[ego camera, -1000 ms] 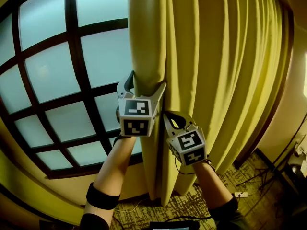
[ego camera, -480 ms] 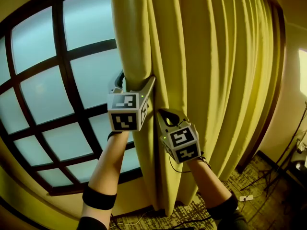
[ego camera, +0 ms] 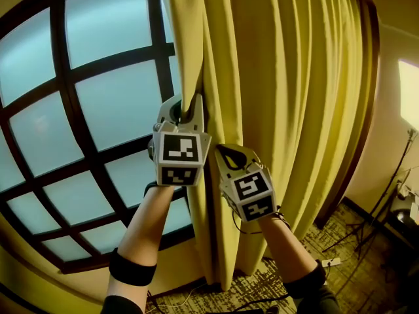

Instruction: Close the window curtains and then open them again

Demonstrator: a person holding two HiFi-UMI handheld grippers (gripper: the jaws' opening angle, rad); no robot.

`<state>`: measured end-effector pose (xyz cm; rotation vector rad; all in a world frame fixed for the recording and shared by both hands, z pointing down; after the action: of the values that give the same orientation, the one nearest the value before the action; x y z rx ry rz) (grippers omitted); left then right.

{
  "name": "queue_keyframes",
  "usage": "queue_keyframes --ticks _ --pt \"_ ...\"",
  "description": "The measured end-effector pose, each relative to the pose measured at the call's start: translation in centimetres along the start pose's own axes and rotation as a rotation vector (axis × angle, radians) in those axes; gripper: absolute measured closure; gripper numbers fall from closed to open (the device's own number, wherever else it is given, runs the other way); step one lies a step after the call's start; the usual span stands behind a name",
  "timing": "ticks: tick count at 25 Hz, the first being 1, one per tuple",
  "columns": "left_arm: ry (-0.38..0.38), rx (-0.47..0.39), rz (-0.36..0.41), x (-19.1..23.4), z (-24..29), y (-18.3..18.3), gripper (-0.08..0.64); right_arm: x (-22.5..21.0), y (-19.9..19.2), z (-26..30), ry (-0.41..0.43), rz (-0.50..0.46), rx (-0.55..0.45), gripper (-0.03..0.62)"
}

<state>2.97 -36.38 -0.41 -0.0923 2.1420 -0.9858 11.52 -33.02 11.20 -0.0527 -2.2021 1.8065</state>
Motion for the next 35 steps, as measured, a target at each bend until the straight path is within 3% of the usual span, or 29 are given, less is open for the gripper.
queue_keyframes --ticks 6,13,22,30,35 --pt "-0.021 -0.014 0.064 -2.1 2.5 0.8 0.559 -2.7 -0.6 -0.2 -0.023 0.024 -0.005 0.575" --pt "-0.029 0.002 0.077 -4.3 5.4 1.5 0.559 -5.9 -1.6 -0.4 -0.016 0.042 -0.015 0.575" --pt "0.028 0.02 0.121 -6.7 9.2 2.1 0.56 -10.7 -4.2 -0.2 0.036 0.072 0.015 0.574" --pt "0.074 0.079 0.172 -9.6 12.4 4.0 0.56 -14.9 -4.3 -1.5 0.104 0.055 0.005 0.574" --pt "0.113 0.07 0.208 -10.6 13.0 5.0 0.555 -16.3 -4.3 -2.9 0.138 0.051 0.016 0.574"
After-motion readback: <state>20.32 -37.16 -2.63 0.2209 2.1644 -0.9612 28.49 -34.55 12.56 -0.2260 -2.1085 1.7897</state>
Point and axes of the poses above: the fingertips, and each gripper's own axes: z forward along the fingers, x to its left, y out of its top, the point moved 7 cm from there along -z, backward along the fingers, and after that the axes turned 8 degrees about z, right-handed, at the moved point
